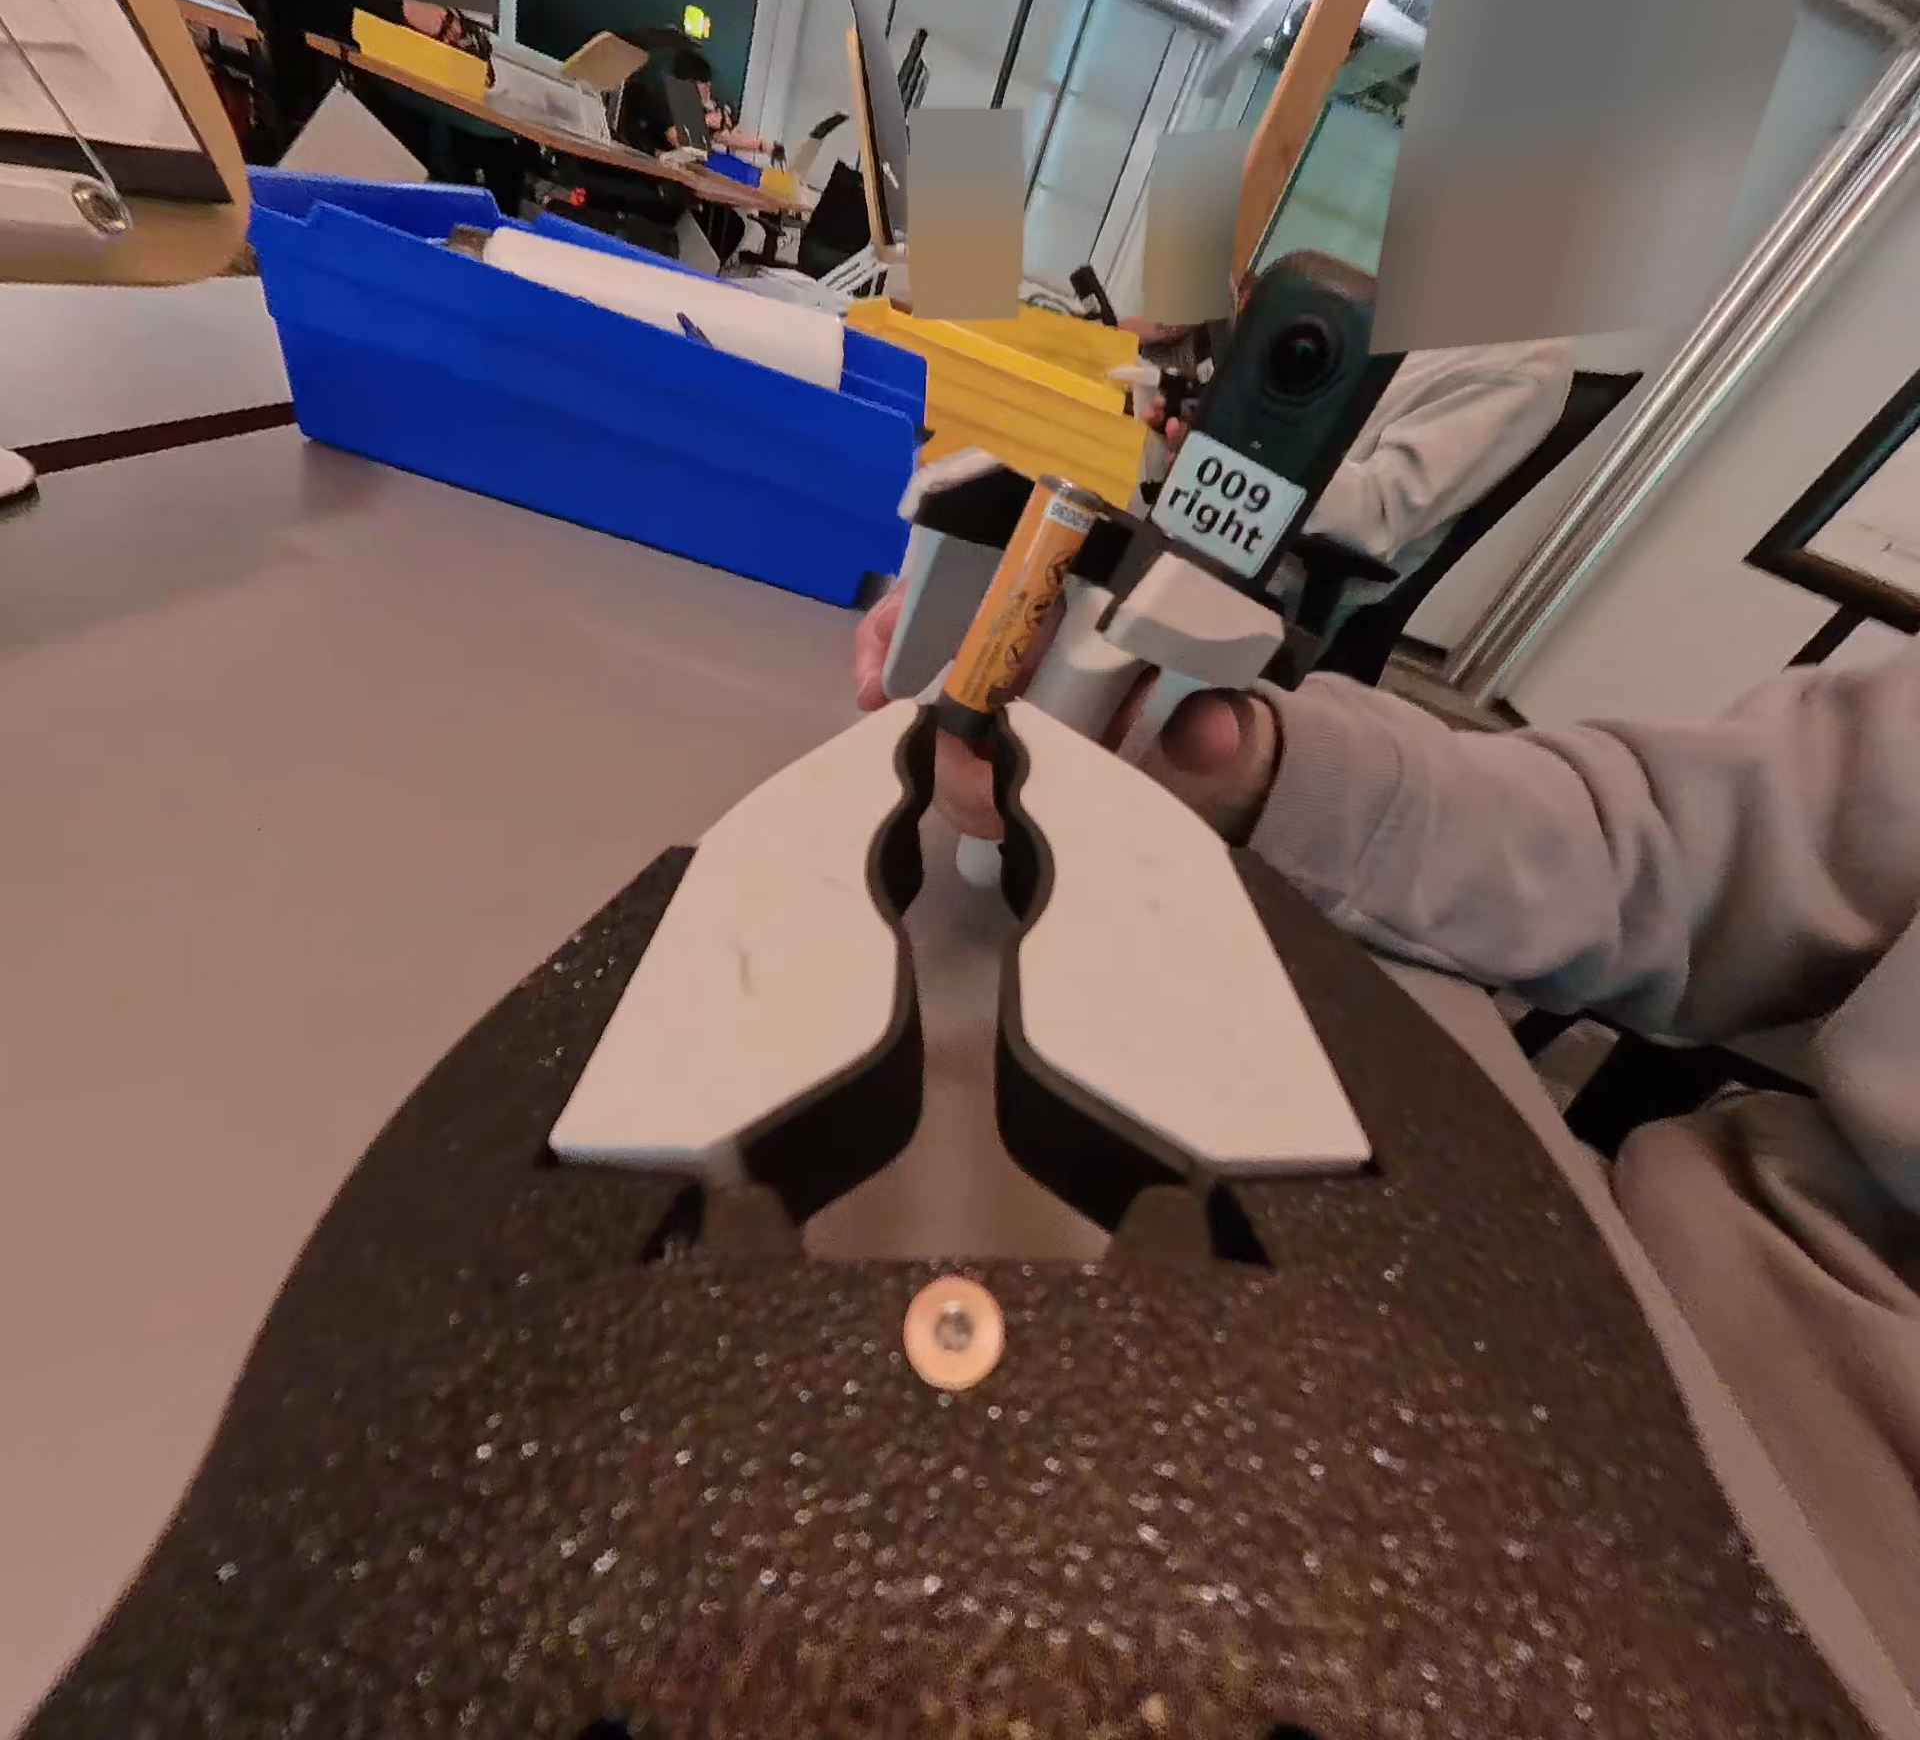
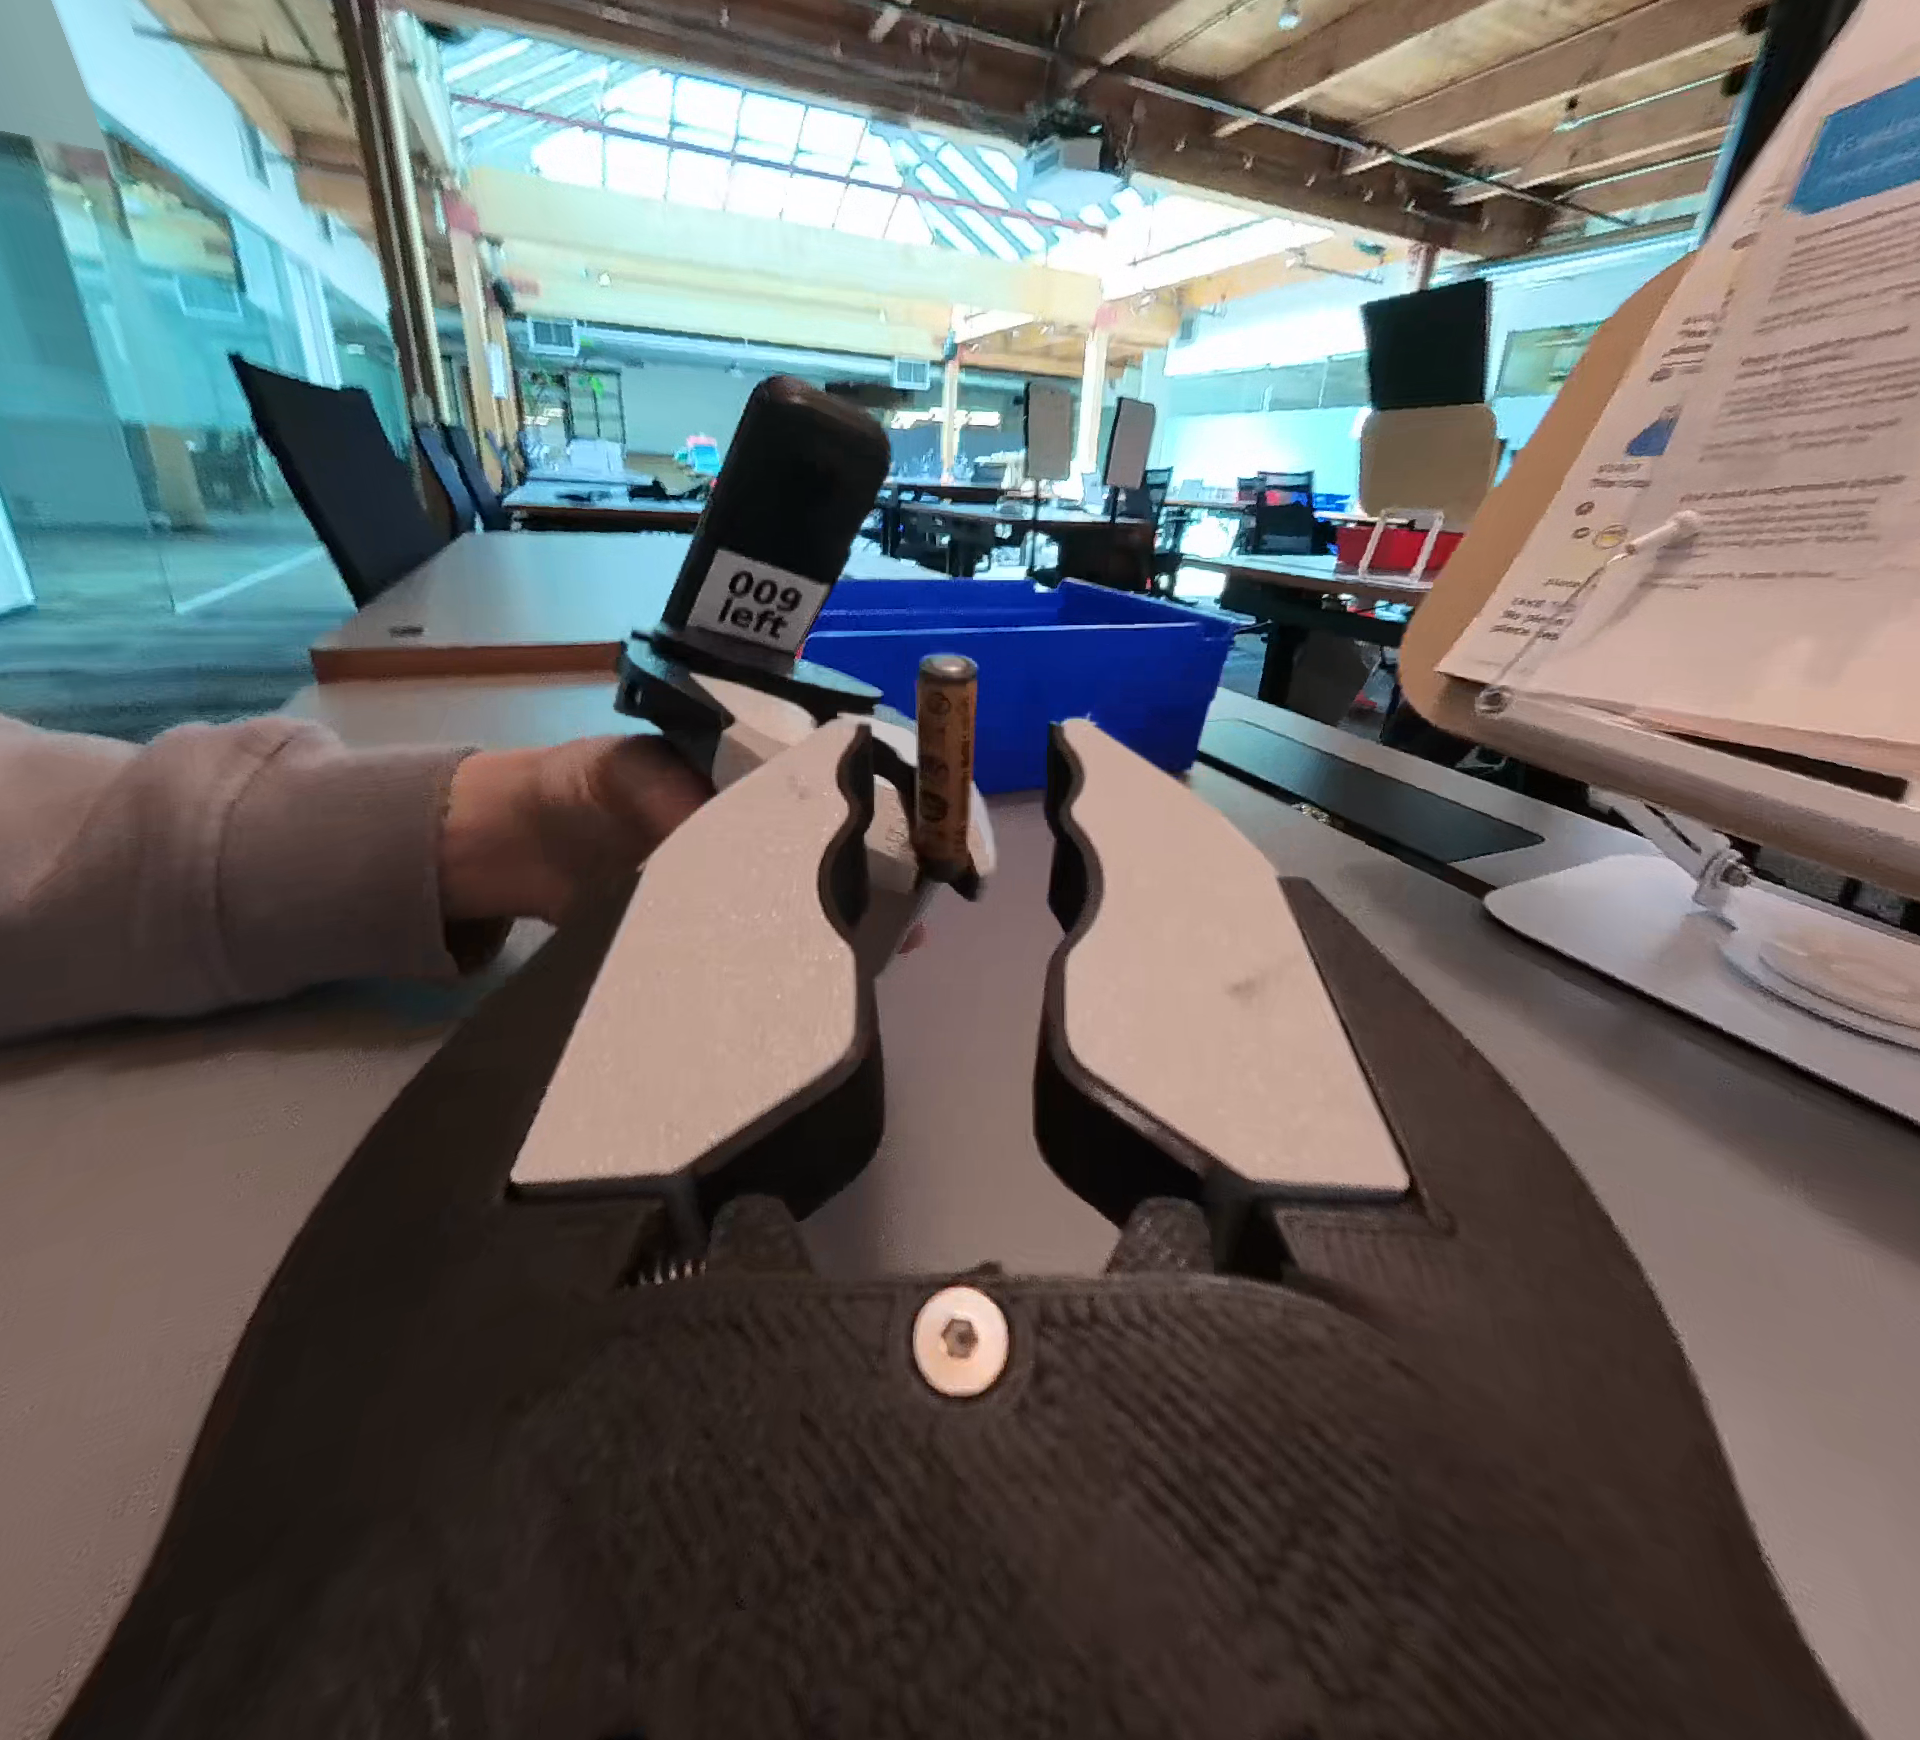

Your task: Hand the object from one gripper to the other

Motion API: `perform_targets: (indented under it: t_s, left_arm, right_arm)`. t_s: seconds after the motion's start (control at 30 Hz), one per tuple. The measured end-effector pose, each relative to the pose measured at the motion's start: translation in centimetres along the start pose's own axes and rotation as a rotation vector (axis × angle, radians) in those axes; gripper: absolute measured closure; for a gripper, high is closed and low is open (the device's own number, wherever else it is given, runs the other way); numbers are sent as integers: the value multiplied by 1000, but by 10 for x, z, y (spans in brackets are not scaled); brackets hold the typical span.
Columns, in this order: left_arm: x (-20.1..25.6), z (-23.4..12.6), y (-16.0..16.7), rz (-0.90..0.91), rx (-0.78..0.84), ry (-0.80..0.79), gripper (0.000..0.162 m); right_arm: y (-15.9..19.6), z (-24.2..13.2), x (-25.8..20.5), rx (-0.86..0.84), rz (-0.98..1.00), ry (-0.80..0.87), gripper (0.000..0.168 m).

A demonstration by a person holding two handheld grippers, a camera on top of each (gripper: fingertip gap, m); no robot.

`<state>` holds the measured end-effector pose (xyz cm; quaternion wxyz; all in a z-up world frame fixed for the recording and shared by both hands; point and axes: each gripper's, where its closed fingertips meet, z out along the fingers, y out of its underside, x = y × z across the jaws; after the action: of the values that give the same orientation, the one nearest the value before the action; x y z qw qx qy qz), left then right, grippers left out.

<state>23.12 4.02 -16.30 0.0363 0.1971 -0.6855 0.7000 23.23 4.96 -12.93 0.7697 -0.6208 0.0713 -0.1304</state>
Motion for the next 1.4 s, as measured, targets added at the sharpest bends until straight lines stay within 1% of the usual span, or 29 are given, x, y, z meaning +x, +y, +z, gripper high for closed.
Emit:
perform_targets:
  t_s: [0.03, 0.07, 0.13, 0.2, 0.23, 0.3, 0.33, 0.4, 0.43, 0.53, 0.63, 0.67, 0.73, 0.77, 0.83, 0.9, 0.93, 0.97, 1.0, 1.07, 1.1, 1.13, 1.2, 1.23, 1.27, 1.33, 1.4]
  left_arm:
    - [0, 1, 3, 13, -15, -3, 152]
    - [1, 2, 6, 20, -24, -4, 152]
    - [4, 5, 8, 30, -30, 6, 152]
    - [-1, 4, 4, 41, 0, -39, 152]
    - [-6, 2, 1, 59, 22, -87, 148]
    - [-17, -4, -5, 122, 30, -196, 126]
    - [-20, -7, -7, 162, 19, -243, 125]
    - [-19, -8, -10, 214, 18, -287, 126]
    - [-18, -7, -11, 218, 21, -300, 126]
    - [-23, -1, -5, 222, -17, -364, 128]
    - [-28, 1, 3, 220, -67, -405, 132]
    - [-28, 1, 4, 215, -65, -404, 137]
    - [-30, -1, 3, 206, -53, -420, 151]
    - [-30, -1, 3, 206, -52, -418, 152]
    - [-30, -1, 4, 201, -60, -401, 152]
    - [-27, -2, -1, 165, -21, -354, 152]
    - [-25, -4, -5, 123, 20, -326, 152]
    - [-25, -7, -10, 71, 65, -296, 152]
    - [-22, -10, -15, 19, 115, -243, 152]
    - [-15, -17, -27, -93, 232, -109, 152]
    - [-11, -22, -31, -142, 278, -32, 152]
    - [-8, -25, -33, -182, 303, 34, 152]
    - [-7, -29, -30, -198, 308, 99, 152]
    - [-5, -30, -27, -175, 297, 124, 152]
    - [-4, -30, -25, -155, 282, 141, 152]
    - [1, -31, -26, -109, 286, 159, 152]
    - [2, -32, -27, -42, 288, 132, 152]
  right_arm:
    - [3, 1, -4, -18, -13, -19, 145]
    - [7, 3, -6, -39, -28, -27, 158]
    - [9, 4, -8, -63, -61, -26, 158]
    - [9, 3, -1, -105, -125, 24, 158]
    - [10, 2, 7, -143, -183, 86, 158]
    - [16, -5, 26, -260, -410, 219, 158]
    - [20, -9, 32, -337, -549, 263, 158]
    - [33, -13, 40, -497, -789, 299, 158]
    - [38, -13, 41, -548, -873, 306, 158]
    - [48, -5, 37, -626, -1037, 308, 158]
    - [51, 1, 37, -658, -1117, 321, 158]
    - [52, 1, 37, -665, -1124, 317, 158]
    - [52, 2, 35, -651, -1140, 301, 157]
    - [52, 2, 35, -650, -1133, 298, 157]
    - [54, 2, 33, -628, -1079, 282, 158]
    - [47, 3, 30, -514, -921, 272, 156]
    - [39, 2, 30, -433, -799, 276, 149]
    - [30, 1, 32, -353, -659, 280, 136]
    - [24, -2, 32, -284, -502, 250, 128]
    - [14, -5, 26, -149, -168, 124, 121]
    - [7, -7, 22, -73, -8, 46, 124]
    - [-3, -9, 18, 8, 131, -23, 131]
    - [-18, -13, 17, 136, 335, -108, 145]
    - [-18, -13, 16, 140, 400, -133, 151]
    - [-12, -11, 17, 104, 432, -133, 152]
    - [8, -5, 17, -18, 441, -108, 137]
    - [11, -4, 18, -34, 464, -96, 131]
